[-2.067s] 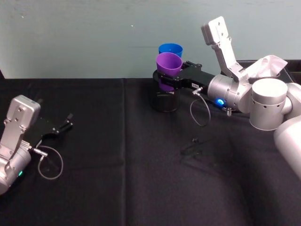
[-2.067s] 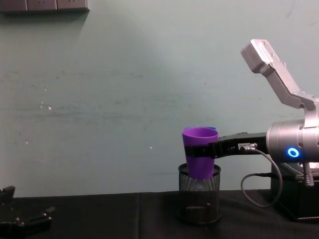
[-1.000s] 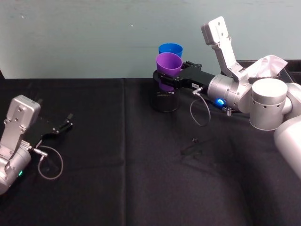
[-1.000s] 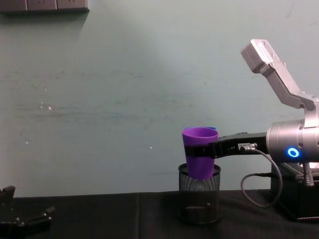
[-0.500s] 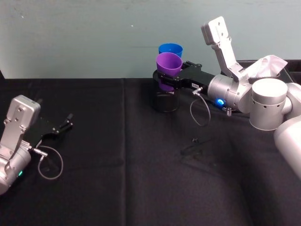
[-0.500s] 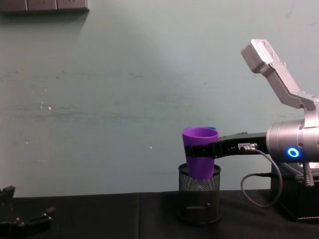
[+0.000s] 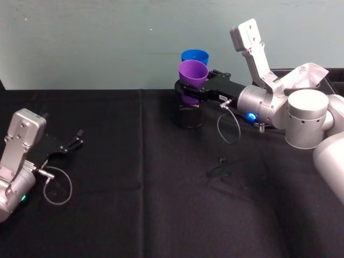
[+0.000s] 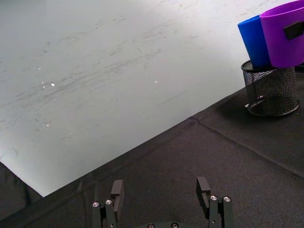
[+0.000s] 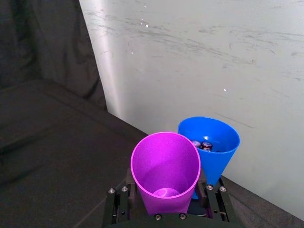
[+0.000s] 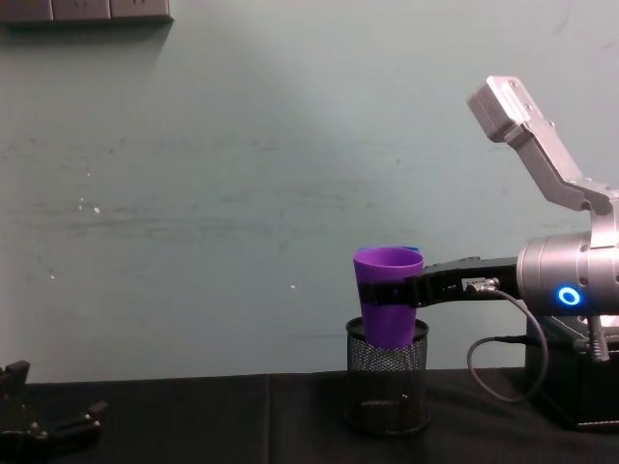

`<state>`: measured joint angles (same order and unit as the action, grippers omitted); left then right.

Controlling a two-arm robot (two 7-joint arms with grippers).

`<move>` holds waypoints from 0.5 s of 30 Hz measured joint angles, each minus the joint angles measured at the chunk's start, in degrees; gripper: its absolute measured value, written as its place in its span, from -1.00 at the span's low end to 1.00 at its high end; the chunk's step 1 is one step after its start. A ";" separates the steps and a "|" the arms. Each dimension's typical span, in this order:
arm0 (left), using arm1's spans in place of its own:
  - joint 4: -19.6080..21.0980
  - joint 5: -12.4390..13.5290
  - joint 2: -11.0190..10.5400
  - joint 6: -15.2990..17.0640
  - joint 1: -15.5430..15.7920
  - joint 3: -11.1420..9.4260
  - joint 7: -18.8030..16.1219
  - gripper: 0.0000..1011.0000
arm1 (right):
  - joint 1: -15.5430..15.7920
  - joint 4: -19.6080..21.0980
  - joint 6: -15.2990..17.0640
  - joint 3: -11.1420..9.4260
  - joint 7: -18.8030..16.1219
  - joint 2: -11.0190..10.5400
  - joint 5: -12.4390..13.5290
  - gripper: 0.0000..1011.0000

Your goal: Pick up one cup with a gripper and tap it against the other cup.

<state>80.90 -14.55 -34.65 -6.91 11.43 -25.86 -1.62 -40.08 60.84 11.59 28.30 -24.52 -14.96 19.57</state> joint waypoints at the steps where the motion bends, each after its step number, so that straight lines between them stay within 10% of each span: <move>1: 0.00 0.00 0.00 0.00 0.00 0.00 0.00 0.98 | 0.00 0.00 0.00 0.00 0.00 0.00 0.00 0.44; 15: 0.00 0.00 0.00 0.00 0.00 0.00 0.00 0.98 | 0.00 0.00 0.00 0.00 0.00 0.00 0.00 0.44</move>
<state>80.90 -14.55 -34.65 -6.91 11.43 -25.86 -1.62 -40.08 60.83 11.59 28.30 -24.52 -14.96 19.57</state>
